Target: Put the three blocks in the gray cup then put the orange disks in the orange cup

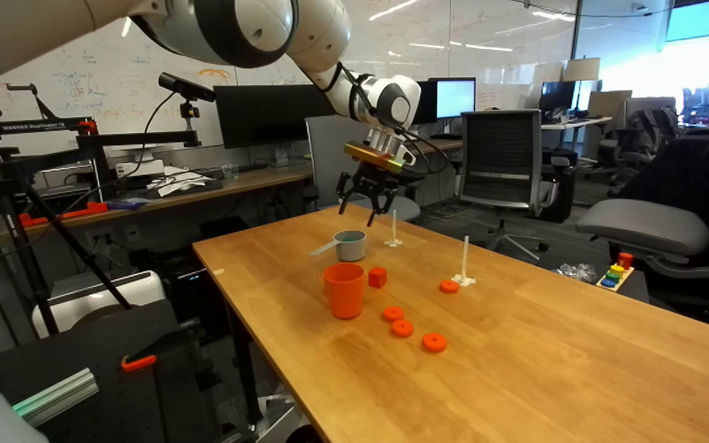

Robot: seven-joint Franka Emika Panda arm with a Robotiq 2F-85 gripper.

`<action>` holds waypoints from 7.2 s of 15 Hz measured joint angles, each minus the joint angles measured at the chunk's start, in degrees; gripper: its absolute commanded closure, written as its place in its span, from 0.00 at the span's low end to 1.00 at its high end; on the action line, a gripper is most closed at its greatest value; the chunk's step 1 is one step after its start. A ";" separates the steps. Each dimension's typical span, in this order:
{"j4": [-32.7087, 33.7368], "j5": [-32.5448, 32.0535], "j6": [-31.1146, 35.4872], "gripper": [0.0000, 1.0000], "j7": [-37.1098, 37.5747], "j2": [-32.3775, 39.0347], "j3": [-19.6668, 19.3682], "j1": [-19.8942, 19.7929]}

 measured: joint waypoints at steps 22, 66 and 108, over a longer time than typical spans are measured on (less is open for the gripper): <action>-5.66 -0.30 -8.75 0.00 17.40 -0.86 -8.14 -5.08; -2.14 -0.43 -1.02 0.92 6.03 -3.50 -2.16 -1.55; -10.78 -18.72 -13.24 0.42 6.29 3.01 -7.31 7.54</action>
